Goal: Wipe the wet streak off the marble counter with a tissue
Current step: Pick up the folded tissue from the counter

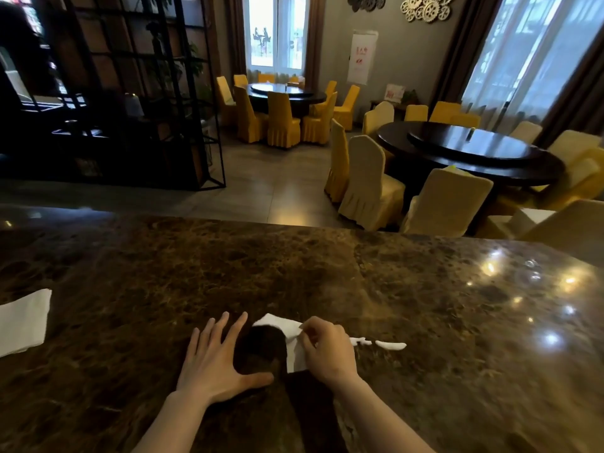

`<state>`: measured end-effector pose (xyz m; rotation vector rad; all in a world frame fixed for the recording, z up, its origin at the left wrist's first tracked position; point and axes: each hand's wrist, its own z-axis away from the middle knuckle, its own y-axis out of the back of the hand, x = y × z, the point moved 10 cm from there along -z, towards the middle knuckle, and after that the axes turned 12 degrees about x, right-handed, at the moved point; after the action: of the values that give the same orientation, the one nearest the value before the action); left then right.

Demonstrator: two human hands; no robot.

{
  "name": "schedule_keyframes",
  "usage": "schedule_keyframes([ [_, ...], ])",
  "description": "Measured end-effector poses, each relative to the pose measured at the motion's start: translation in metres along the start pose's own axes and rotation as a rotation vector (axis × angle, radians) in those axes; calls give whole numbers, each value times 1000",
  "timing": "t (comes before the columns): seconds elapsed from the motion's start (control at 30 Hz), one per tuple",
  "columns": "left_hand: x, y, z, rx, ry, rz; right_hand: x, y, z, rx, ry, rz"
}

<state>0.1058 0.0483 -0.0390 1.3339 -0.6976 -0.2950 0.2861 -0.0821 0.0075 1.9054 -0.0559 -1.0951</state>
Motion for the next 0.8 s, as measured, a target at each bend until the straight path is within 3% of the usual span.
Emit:
schedule_keyframes([
  [0.27, 25, -19, -15, -33, -7, -11, 31, 15, -8, 10, -515, -581],
  [0.4, 42, -29, -21, -17, -28, -15, 69, 46, -12, 143, -655, -675],
  [0.6, 69, -41, -25, 26, -66, -60, 136, 132, -16, 483, -618, -513],
  [0.7, 74, -49, -24, 37, -71, -112, 142, 176, -13, 579, -429, -223],
  [0.8, 73, -55, -22, 67, -75, -155, 131, 184, -10, 544, -212, 62],
])
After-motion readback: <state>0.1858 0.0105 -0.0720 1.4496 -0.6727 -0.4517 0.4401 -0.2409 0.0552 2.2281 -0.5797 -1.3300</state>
